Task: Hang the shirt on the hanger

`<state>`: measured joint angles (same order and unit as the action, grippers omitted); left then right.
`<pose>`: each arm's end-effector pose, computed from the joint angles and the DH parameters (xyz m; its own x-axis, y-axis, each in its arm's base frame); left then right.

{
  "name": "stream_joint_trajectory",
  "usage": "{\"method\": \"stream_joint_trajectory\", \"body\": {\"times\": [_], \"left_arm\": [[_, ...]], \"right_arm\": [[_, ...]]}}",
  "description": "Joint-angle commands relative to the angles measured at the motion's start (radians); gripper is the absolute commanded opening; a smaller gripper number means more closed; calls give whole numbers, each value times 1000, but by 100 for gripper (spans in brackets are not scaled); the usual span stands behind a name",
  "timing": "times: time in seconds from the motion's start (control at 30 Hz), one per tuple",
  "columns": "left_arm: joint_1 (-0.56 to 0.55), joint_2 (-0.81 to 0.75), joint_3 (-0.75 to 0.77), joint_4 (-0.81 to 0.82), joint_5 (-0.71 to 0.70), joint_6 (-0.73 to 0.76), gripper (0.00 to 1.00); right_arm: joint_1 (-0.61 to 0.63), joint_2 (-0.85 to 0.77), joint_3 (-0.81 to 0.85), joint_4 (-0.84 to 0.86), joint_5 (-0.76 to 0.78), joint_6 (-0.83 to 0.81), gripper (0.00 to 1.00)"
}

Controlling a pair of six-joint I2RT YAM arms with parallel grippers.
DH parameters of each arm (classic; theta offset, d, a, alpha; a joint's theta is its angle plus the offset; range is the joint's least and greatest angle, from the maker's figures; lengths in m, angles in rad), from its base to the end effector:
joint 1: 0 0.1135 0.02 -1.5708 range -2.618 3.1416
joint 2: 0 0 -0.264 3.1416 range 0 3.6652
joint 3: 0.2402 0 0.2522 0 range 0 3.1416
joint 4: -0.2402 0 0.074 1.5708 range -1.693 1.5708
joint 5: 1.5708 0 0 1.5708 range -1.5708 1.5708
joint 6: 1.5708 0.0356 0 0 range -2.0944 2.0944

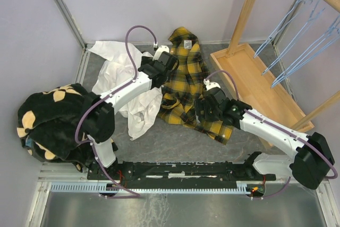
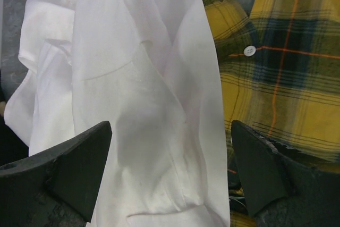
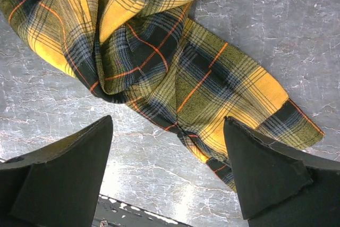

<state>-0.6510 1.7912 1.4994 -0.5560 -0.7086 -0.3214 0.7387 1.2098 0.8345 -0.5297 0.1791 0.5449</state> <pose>0.3294 -0.2218 0.2824 -0.6031 0.1579 -0.7819 -0.0768 0.9642 0.2540 0.1847 0.1596 0.2408 -0.7985 -0.0373 -0.6009 -0.1956 0.9600 0.2004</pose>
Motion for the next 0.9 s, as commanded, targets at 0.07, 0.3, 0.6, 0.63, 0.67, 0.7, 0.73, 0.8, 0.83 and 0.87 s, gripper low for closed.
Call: {"method": "stream_joint_trajectory", "body": {"times": [0.07, 0.3, 0.6, 0.63, 0.67, 0.7, 0.73, 0.8, 0.83, 0.87], "left_arm": [[2, 65, 68, -18, -102, 102, 100], [61, 56, 41, -27, -147, 97, 77], [273, -39, -50, -6, -50, 86, 3], [298, -44, -47, -12, -45, 87, 3], [327, -50, -47, -12, -38, 88, 3], [360, -58, -45, -15, -27, 88, 3], [393, -65, -41, -16, -12, 89, 3], [463, -74, -27, -23, -9, 97, 3], [497, -73, -13, -28, -15, 102, 3], [532, -71, 2, -33, -21, 105, 3]], "right_arm": [[0, -16, -10, 39, 0, 17, 92], [0, 6, 3, 39, 0, 13, 92], [-1, 51, 25, 42, -12, 19, 92], [0, 51, 26, 43, -13, 21, 92], [0, 51, 25, 43, -14, 23, 92], [0, 50, 25, 43, -15, 25, 92], [-1, 50, 22, 43, -15, 27, 92], [-1, 45, 17, 42, -16, 26, 92], [-1, 44, 15, 41, -15, 27, 92], [0, 42, 13, 38, -15, 25, 92]]}}
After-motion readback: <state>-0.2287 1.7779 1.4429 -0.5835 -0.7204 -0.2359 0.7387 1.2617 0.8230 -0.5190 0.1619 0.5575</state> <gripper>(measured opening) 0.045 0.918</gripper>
